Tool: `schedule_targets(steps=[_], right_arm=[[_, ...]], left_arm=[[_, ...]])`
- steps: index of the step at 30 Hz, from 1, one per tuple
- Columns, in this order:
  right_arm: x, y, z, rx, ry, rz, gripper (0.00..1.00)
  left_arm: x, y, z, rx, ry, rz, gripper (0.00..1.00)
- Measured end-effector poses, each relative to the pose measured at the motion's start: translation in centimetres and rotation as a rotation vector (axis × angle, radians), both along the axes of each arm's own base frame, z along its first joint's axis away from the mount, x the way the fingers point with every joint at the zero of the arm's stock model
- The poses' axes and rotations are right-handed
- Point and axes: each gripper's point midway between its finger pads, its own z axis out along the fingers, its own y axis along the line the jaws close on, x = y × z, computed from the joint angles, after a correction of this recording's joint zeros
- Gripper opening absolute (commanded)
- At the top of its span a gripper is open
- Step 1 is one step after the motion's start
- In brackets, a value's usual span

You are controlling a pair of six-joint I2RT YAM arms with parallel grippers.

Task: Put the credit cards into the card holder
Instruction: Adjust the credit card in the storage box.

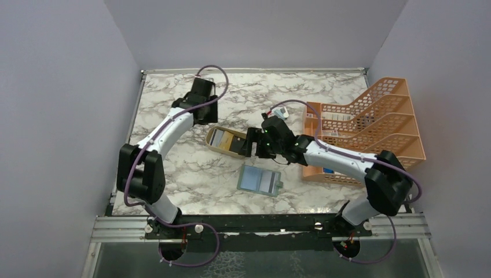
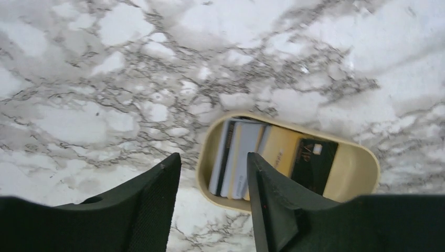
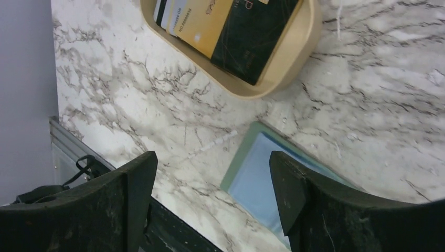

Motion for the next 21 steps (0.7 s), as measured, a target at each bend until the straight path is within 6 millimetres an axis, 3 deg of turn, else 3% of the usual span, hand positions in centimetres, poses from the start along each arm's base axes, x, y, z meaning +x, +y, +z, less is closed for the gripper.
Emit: schedule_targets(steps=[2, 5, 6, 8, 10, 13, 16, 21], right_arm=[[0.7, 1.2, -0.6, -0.002, 0.007, 0.004, 0.79], [1.7, 2.8, -1.2, -0.012, 0.014, 0.01, 0.71], [2.2, 3.3, -1.3, -0.016, 0.013, 0.008, 0.66], [3.5, 4.3, -1.5, -0.033, 0.003, 0.003, 0.42], [4.8, 5.1, -1.8, -0.069, -0.015, -0.006, 0.25], [6.7, 5.4, -2.4, -0.144, -0.036, -0.034, 0.12], [7.8, 4.8, -3.3, -0.228, -0.05, -0.056, 0.07], [8.2, 3.2, -5.0, -0.357, -0.053, -0.064, 0.05]], left_arm=[[1.0, 2.0, 0.0, -0.056, -0.015, 0.065, 0.38], [1.4, 5.5, -2.1, -0.107, 0.025, 0.168, 0.29], [1.4, 6.4, -3.0, -0.116, 0.047, 0.193, 0.27], [1.4, 7.2, -4.6, -0.14, 0.087, 0.221, 0.21], [1.4, 7.4, -6.0, -0.169, 0.126, 0.231, 0.18], [1.3, 7.0, -7.9, -0.216, 0.182, 0.227, 0.17], [1.0, 6.1, -8.7, -0.262, 0.215, 0.209, 0.16], [0.5, 4.9, -9.1, -0.321, 0.239, 0.178, 0.15]])
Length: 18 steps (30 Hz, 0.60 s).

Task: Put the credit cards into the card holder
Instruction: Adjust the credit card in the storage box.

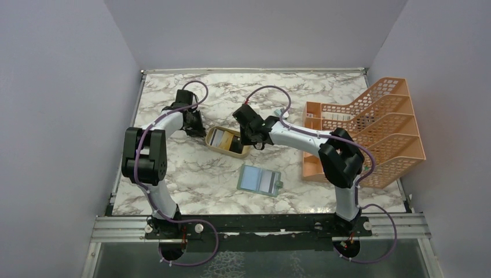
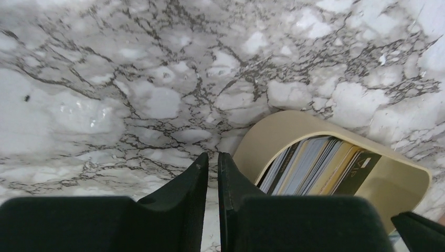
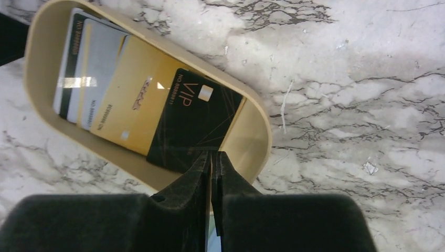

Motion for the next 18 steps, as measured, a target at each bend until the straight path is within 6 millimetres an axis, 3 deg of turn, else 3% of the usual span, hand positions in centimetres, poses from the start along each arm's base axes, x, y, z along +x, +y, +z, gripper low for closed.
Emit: schedule_targets(steps=[7, 13, 18], right_arm=[[0.7, -1.0, -2.5, -0.14, 0.017, -0.009, 0.06], [1.1, -1.7, -4.7, -0.262, 0.029, -0.019, 0.06], [1.6, -1.2, -4.6, -0.304, 0.008, -0.022, 0.06]], left_arm=[[-2.4, -0.6, -1.8, -0.049, 0.074, -0.005, 0.15], [-2.8, -1.9, -1.9, -0.133, 0.079, -0.006, 0.15], [-3.5, -2.7, -1.9, -0.195, 0.088, -0.006, 0.15]])
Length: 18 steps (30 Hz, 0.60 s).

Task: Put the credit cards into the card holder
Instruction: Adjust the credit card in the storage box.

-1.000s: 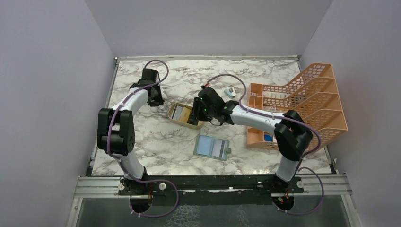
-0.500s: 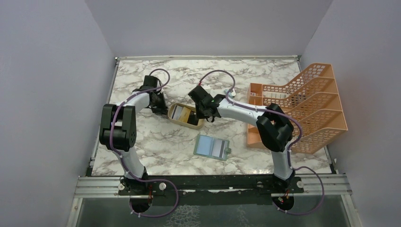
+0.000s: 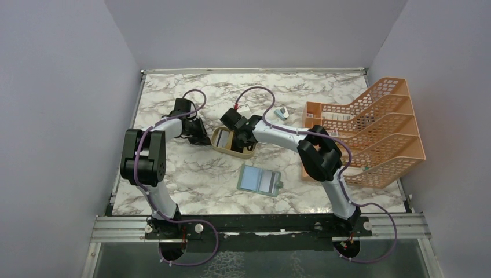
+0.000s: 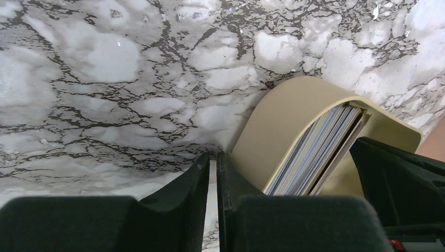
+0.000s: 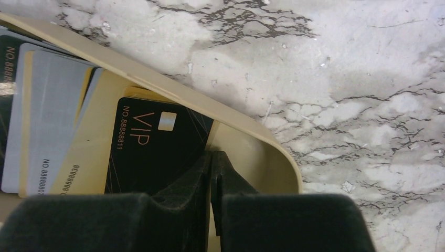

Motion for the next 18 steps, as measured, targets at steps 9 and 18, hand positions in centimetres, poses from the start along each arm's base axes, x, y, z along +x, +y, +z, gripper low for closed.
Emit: schedule_targets(steps=[9, 18], right_arm=[[0.0, 1.7, -0.1, 0.058, 0.008, 0.021, 0.06], [0.4, 4.1, -0.2, 0.161, 0.011, 0.03, 0.05]], left_arm=[[0.0, -0.4, 0.1, -0.062, -0.001, 0.024, 0.16], [-0.2, -0.6, 0.1, -0.109, -0.007, 0.05, 0.16]])
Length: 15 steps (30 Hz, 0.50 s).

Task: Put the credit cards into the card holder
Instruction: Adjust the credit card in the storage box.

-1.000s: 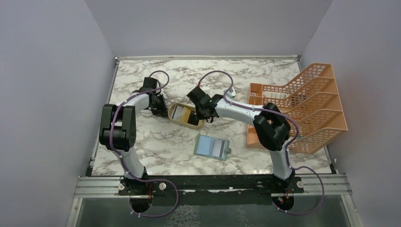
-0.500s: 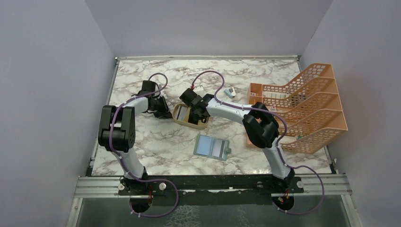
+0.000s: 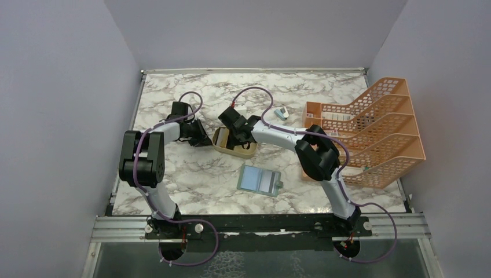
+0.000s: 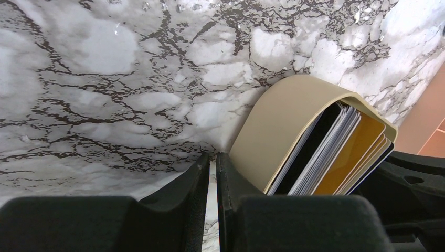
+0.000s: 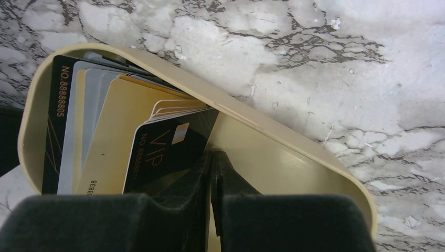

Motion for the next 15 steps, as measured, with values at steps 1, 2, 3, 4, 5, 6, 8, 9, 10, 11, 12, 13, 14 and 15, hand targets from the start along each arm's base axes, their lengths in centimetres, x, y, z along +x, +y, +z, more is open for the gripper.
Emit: schedule_targets(steps=[1, 2, 3, 4, 5, 6, 8, 9, 10, 11, 12, 13, 14, 15], right_arm=[[0.1, 0.2, 0.0, 0.005, 0.0, 0.001, 0.05], [0.1, 0.4, 0.0, 0.013, -0.001, 0.002, 0.05], [0.2, 0.5, 0.0, 0.02, -0.003, 0.004, 0.05], [0.2, 0.7, 0.0, 0.027, -0.004, 0.006, 0.05], [0.3, 0.9, 0.1, 0.036, -0.005, 0.009, 0.05], [0.3, 1.1, 0.1, 0.046, -0.008, 0.012, 0.05], [0.4, 1.5, 0.1, 0.063, -0.013, 0.017, 0.05], [0.5, 1.6, 0.2, 0.069, -0.014, 0.018, 0.05], [0.5, 1.7, 0.1, 0.072, -0.013, 0.019, 0.05], [0.5, 1.7, 0.1, 0.074, -0.012, 0.021, 0.05], [0.5, 1.7, 0.1, 0.076, -0.011, 0.021, 0.05], [0.5, 1.7, 0.1, 0.076, -0.011, 0.023, 0.05], [0.5, 1.7, 0.1, 0.076, -0.01, 0.024, 0.05], [0.5, 1.7, 0.1, 0.076, -0.01, 0.024, 0.05]], left_arm=[[0.0, 0.0, 0.0, -0.003, 0.001, 0.002, 0.16], [0.0, 0.0, 0.0, -0.007, 0.0, 0.005, 0.16], [0.0, 0.0, 0.0, -0.01, -0.001, 0.008, 0.16], [-0.1, 0.0, 0.0, -0.014, -0.002, 0.01, 0.16], [0.0, 0.0, 0.0, -0.018, -0.004, 0.013, 0.16], [-0.1, -0.1, 0.1, -0.024, -0.004, 0.013, 0.16], [-0.2, -0.3, 0.0, -0.035, 0.0, 0.011, 0.17], [-0.3, -0.4, 0.1, -0.038, 0.001, 0.011, 0.17], [-0.3, -0.4, 0.1, -0.039, 0.002, 0.012, 0.17], [-0.3, -0.4, 0.1, -0.04, 0.002, 0.012, 0.17], [-0.3, -0.4, 0.1, -0.041, 0.002, 0.012, 0.18], [-0.3, -0.4, 0.1, -0.041, 0.002, 0.012, 0.18], [-0.3, -0.4, 0.1, -0.042, 0.003, 0.012, 0.18], [-0.3, -0.4, 0.1, -0.042, 0.003, 0.013, 0.18]])
